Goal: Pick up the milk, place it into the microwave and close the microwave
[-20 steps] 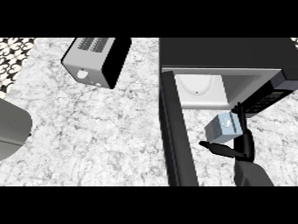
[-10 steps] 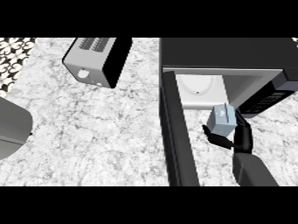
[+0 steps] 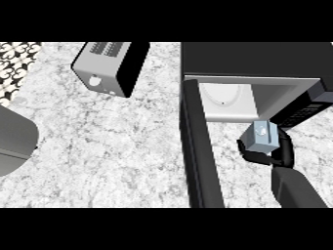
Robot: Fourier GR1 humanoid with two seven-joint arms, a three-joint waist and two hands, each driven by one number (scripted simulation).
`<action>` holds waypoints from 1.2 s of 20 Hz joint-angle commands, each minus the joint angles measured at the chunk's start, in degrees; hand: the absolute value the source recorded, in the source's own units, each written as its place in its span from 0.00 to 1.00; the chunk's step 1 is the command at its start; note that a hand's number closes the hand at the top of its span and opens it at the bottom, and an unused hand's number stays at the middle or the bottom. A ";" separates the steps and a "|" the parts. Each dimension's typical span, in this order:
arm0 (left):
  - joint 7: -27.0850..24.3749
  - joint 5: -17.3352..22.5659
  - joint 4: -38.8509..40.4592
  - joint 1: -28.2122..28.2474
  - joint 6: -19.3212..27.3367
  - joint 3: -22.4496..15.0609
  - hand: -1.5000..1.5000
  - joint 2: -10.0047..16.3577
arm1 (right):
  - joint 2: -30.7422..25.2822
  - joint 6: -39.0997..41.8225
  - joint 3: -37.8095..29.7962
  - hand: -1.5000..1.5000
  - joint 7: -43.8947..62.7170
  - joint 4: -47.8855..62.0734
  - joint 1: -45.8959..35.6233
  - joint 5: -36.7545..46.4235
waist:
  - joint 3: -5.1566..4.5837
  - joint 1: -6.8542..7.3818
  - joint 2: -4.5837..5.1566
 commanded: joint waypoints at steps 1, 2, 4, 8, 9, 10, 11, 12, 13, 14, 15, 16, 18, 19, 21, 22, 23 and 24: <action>-1.20 0.32 0.54 1.30 -1.09 -0.47 0.00 1.56 | -0.21 6.54 -0.16 1.00 -8.85 1.08 1.38 -0.40 | 0.00 0.04 -0.08; -2.39 -1.14 2.03 0.80 0.18 -2.64 0.00 -0.88 | -1.70 8.98 0.10 1.00 -7.70 1.42 1.03 -0.29 | -0.01 -0.02 -0.12; -1.03 -0.90 0.21 0.64 0.16 -2.87 0.00 0.01 | 0.48 6.79 -0.23 1.00 -11.16 2.42 2.82 -0.28 | 0.02 -0.07 -0.03; -1.72 1.18 0.43 0.50 -0.42 -1.24 0.00 1.01 | -0.50 8.68 0.63 1.00 -7.93 -2.21 2.94 -0.84 | -0.13 -1.02 -0.46; -2.64 1.19 4.14 -1.36 -0.09 -1.47 0.00 -1.16 | -0.45 8.17 0.75 1.00 -6.57 -2.88 2.34 -0.92 | -0.15 -1.08 -0.47; -4.90 0.92 3.00 1.20 -0.45 -2.13 0.00 -0.12 | 0.11 8.34 2.16 1.00 -7.70 -4.24 4.20 0.17 | -0.17 -1.09 -0.59; -0.18 0.57 1.05 -0.71 1.92 -1.62 0.00 -0.19 | -1.69 9.29 2.18 1.00 -4.68 -6.94 4.48 -0.40 | -0.19 -1.62 -0.64; -4.21 -1.47 1.25 2.79 2.07 -4.31 0.00 0.03 | -2.11 10.72 2.38 1.00 -5.61 -8.59 6.88 -0.67 | -0.20 -1.60 -0.79; -3.78 1.66 3.05 0.24 0.99 -0.66 0.00 -0.45 | 0.86 9.20 3.06 1.00 -1.37 -13.75 7.58 -1.72 | -0.31 -2.30 -1.02; -3.05 1.40 3.21 -0.63 0.90 -1.29 0.00 -0.11 | 0.59 9.05 3.68 1.00 -1.11 -15.07 8.97 -1.45 | -0.25 -1.97 -0.82; -5.78 0.51 4.51 1.26 0.23 -2.07 0.00 0.73 | 0.24 9.46 4.63 1.00 -0.82 -17.56 10.79 -1.01 | -0.27 -1.99 -0.92; -3.94 1.50 0.61 2.35 -0.66 -1.97 0.00 3.37 | 1.02 8.51 4.89 1.00 -0.78 -18.29 10.37 -0.92 | -0.23 -1.75 -0.80; -4.84 0.05 0.74 5.07 0.27 -4.66 0.00 3.51 | -0.13 10.24 5.92 1.00 4.17 -26.46 14.69 -1.94 | -0.31 -2.36 -1.10; -4.90 2.52 -1.18 4.18 -1.53 -2.09 0.00 5.21 | -0.96 10.71 5.99 1.00 4.07 -28.57 17.43 -2.14 | -0.28 -2.23 -0.96; -4.75 1.78 2.47 2.09 -0.89 -3.86 0.00 2.63 | -1.03 10.73 7.76 1.00 8.68 -35.33 22.11 -1.95 | -0.33 -2.55 -1.00; -4.06 -0.25 1.40 1.85 1.96 -5.37 0.00 1.15 | -2.14 10.96 7.95 1.00 9.27 -37.68 23.60 -1.83 | -0.28 -2.28 -0.86; -4.83 -0.50 2.45 1.86 1.47 -5.68 0.00 1.15 | -1.54 12.45 8.63 1.00 11.39 -41.88 26.79 -2.90 | -0.31 -2.60 -0.97; -2.01 -0.78 -1.96 2.12 2.23 -6.67 0.00 2.42 | -0.43 10.08 9.23 1.00 13.08 -45.28 26.59 -2.53 | -0.27 -2.37 -0.85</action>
